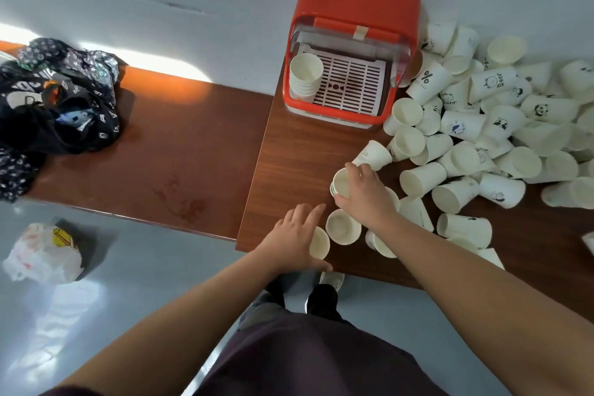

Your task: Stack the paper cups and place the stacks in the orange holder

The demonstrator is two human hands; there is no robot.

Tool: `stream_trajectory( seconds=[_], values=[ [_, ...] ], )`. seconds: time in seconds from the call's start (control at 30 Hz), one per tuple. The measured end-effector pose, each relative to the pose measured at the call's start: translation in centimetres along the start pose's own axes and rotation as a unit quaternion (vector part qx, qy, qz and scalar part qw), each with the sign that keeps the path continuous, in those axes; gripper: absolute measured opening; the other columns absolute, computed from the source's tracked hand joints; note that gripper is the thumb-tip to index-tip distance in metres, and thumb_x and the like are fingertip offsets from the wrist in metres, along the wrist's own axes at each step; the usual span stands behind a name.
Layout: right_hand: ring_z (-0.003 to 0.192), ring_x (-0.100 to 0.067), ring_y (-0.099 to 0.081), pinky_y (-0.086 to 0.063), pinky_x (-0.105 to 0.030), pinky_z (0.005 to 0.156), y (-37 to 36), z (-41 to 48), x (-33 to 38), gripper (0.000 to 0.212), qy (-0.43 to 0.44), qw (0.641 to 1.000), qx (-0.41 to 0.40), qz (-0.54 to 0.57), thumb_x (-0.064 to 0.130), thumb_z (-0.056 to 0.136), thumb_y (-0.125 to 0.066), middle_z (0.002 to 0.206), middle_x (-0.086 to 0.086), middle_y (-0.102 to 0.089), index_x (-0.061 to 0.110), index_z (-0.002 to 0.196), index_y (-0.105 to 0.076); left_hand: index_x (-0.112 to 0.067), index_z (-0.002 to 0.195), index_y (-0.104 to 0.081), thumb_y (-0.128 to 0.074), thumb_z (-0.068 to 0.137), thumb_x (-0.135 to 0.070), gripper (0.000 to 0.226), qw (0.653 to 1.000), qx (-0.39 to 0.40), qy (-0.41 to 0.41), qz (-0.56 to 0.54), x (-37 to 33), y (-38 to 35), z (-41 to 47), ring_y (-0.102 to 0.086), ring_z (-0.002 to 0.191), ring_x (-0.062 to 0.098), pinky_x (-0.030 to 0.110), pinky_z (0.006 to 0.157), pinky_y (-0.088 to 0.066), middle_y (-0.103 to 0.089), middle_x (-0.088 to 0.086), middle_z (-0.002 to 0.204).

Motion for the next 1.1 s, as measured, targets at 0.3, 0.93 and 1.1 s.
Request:
stream_trajectory(
  seconds=[0.3, 0.93, 1.1],
  values=[
    [0.124, -0.031, -0.048, -0.047, -0.038, 0.095, 2.1, -0.5, 0.1, 0.073, 0.003, 0.999, -0.038, 0.009, 0.04, 0.088, -0.065, 0.138, -0.014, -0.043, 0.014, 0.147, -0.031, -0.02, 0.15, -0.031, -0.07, 0.084, -0.045, 0.081, 0.994, -0.089, -0.053, 0.022, 2.0, -2.3, -1.4, -0.042, 0.13, 0.023, 0.041, 0.101, -0.048, -0.04, 0.0, 0.144],
    [0.123, -0.03, -0.047, -0.045, -0.042, 0.1, 13.5, 6.4, 3.7, 0.075, 0.038, 0.969, -0.21, 0.126, 0.037, 0.079, -0.077, 0.135, -0.01, -0.043, 0.016, 0.14, -0.037, -0.013, 0.146, -0.038, -0.084, 0.078, -0.029, 0.084, 0.916, -0.359, 0.048, -0.174, 4.7, 22.6, 6.4, -0.049, 0.125, 0.031, 0.027, 0.094, -0.035, -0.038, 0.016, 0.143],
    [0.125, -0.026, -0.042, -0.046, -0.04, 0.1, 14.9, 8.4, 4.2, 0.076, 0.035, 0.945, -0.257, 0.198, 0.033, 0.079, -0.079, 0.137, -0.01, -0.036, 0.019, 0.141, -0.038, -0.015, 0.148, -0.039, -0.084, 0.078, -0.027, 0.084, 0.914, -0.354, 0.01, -0.199, 4.1, 24.3, 10.1, -0.05, 0.126, 0.029, 0.025, 0.098, -0.035, -0.038, 0.013, 0.144]
  ],
)
Point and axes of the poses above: each hand's wrist, its own z-axis towards the middle knuckle, its own y-axis out of the back of the hand, x = y × z, the point moved 1 cm from there along z, towards the middle knuckle
